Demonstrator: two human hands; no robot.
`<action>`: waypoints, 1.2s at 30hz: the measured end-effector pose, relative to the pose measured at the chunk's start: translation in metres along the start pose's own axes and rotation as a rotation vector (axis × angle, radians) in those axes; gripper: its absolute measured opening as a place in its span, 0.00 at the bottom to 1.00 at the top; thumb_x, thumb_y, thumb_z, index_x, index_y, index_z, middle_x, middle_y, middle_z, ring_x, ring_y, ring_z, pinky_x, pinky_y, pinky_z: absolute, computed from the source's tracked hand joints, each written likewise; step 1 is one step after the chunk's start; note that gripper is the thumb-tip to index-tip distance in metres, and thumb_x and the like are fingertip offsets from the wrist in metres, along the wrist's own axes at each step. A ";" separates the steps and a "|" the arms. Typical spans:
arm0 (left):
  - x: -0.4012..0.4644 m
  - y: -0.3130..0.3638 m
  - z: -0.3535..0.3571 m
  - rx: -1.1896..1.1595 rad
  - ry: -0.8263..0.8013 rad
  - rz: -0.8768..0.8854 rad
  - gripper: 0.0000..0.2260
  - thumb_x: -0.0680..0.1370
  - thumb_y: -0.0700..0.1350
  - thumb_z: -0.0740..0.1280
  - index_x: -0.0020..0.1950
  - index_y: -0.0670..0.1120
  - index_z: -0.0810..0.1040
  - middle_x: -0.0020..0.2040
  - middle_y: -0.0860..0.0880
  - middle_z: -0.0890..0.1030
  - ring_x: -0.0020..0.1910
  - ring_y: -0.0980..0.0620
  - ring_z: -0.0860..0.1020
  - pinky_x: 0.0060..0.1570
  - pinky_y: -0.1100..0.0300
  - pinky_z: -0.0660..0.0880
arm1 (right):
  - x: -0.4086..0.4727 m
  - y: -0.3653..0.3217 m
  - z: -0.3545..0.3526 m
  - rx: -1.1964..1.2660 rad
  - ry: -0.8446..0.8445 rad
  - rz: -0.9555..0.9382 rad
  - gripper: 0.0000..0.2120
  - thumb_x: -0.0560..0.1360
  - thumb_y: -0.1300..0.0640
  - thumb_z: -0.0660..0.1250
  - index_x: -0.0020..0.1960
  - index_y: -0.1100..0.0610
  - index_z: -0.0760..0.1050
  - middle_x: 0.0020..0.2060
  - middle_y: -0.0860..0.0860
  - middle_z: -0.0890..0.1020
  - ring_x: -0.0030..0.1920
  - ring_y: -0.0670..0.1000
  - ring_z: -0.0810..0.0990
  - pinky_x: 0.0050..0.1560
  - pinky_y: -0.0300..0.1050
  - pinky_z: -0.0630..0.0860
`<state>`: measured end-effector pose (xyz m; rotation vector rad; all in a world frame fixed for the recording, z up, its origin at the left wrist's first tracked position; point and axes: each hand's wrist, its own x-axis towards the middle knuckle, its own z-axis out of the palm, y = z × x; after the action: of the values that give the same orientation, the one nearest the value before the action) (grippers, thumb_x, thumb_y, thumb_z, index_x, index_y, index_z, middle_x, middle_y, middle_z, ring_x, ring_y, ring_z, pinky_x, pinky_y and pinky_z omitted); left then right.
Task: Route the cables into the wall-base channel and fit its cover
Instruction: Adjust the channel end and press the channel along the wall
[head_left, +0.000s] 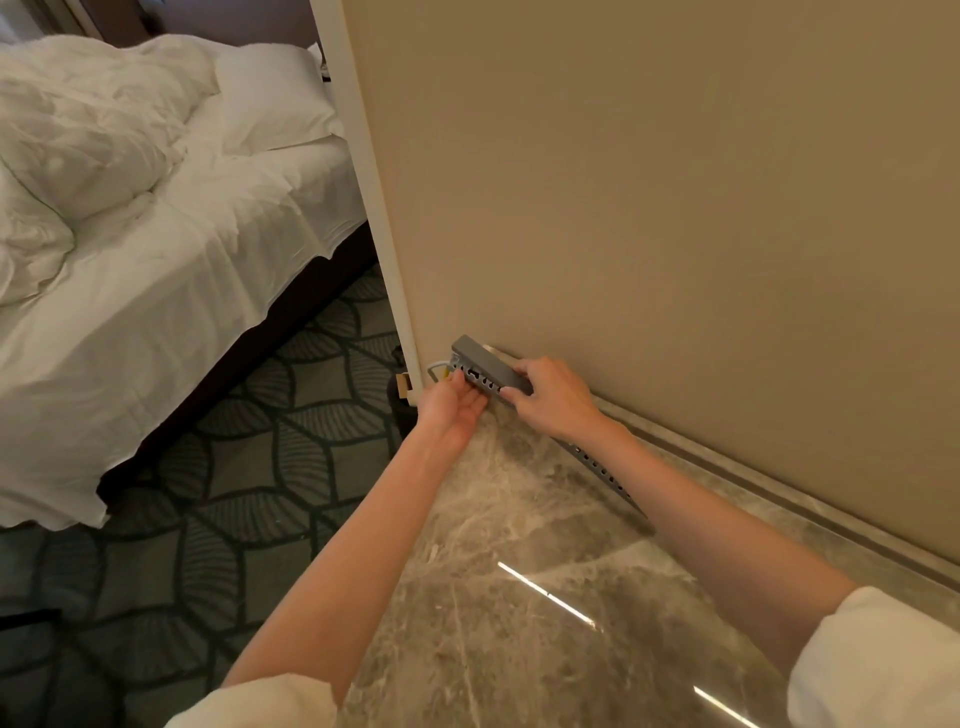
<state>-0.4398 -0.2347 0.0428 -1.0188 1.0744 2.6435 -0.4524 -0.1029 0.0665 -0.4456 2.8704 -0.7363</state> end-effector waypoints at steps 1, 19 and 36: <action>-0.001 -0.001 0.000 0.003 -0.015 -0.008 0.15 0.82 0.38 0.54 0.67 0.36 0.68 0.65 0.37 0.74 0.65 0.41 0.73 0.63 0.50 0.70 | 0.000 0.001 0.000 0.013 -0.021 -0.005 0.14 0.76 0.52 0.63 0.58 0.57 0.77 0.48 0.56 0.83 0.49 0.59 0.80 0.46 0.52 0.77; 0.000 0.011 0.009 -0.080 -0.083 -0.025 0.17 0.79 0.54 0.61 0.58 0.41 0.72 0.48 0.43 0.77 0.48 0.47 0.76 0.51 0.55 0.75 | -0.019 -0.010 0.018 -0.208 0.064 -0.158 0.19 0.80 0.51 0.56 0.67 0.59 0.64 0.51 0.60 0.81 0.46 0.64 0.81 0.37 0.50 0.70; 0.004 0.011 0.013 -0.095 -0.168 -0.004 0.18 0.77 0.58 0.62 0.41 0.43 0.72 0.25 0.50 0.74 0.25 0.54 0.76 0.30 0.60 0.78 | 0.000 -0.033 -0.002 0.099 0.094 0.018 0.08 0.64 0.63 0.68 0.30 0.58 0.70 0.26 0.51 0.74 0.29 0.55 0.73 0.23 0.41 0.60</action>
<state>-0.4537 -0.2355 0.0535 -0.7951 0.9195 2.7425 -0.4443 -0.1297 0.0848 -0.3811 2.9033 -0.9151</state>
